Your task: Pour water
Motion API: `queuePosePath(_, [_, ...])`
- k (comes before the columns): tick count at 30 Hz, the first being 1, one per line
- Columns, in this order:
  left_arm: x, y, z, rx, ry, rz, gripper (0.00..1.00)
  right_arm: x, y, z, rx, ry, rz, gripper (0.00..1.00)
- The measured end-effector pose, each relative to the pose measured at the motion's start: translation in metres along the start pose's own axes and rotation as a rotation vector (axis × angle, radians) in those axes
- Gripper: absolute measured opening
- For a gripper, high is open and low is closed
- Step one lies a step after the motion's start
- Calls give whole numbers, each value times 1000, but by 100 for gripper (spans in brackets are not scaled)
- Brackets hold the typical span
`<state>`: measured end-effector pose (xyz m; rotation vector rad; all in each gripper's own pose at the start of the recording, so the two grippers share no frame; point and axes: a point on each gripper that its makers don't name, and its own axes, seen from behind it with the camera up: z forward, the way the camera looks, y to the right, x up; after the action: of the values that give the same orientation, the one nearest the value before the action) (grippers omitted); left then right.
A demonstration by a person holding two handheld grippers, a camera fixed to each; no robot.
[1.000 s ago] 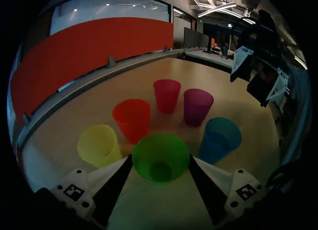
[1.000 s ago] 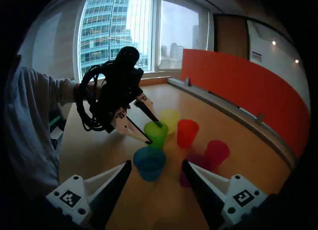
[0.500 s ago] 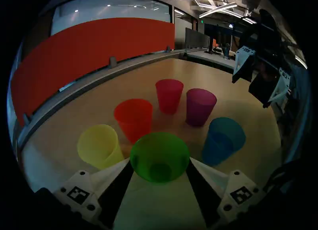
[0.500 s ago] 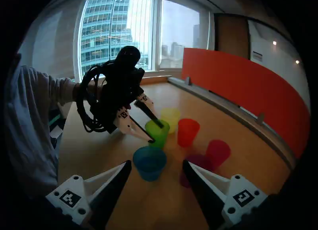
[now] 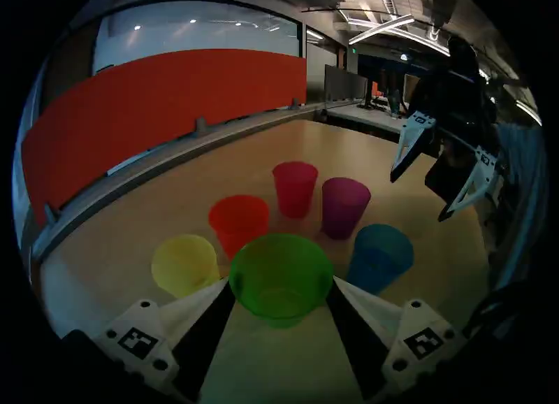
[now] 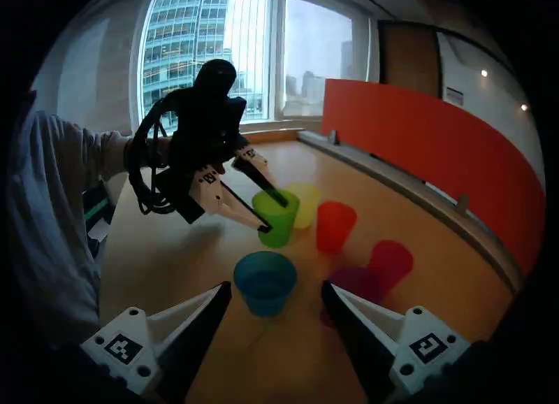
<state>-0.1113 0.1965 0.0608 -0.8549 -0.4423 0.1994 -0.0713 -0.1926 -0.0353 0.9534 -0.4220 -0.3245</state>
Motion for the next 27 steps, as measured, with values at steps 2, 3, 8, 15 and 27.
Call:
queuePosePath(2, [5, -2, -5, 10, 14, 5, 86, -3, 0, 3, 1, -5, -2, 100])
queuePosePath(3, [8, -3, -7, 13, 21, 7, 86, -4, 0, 4, 1, -8, -3, 100])
queuePosePath(8, [21, -5, -18, 21, 60, 13, 86, -13, -2, 11, 3, -23, -14, 100])
queuePosePath(15, [37, -12, -31, 39, 106, 15, 86, -25, -4, 24, 9, -44, -14, 100])
queuePosePath(27, [52, -19, -45, 52, 157, 6, 86, -35, -5, 46, 14, -59, -10, 100])
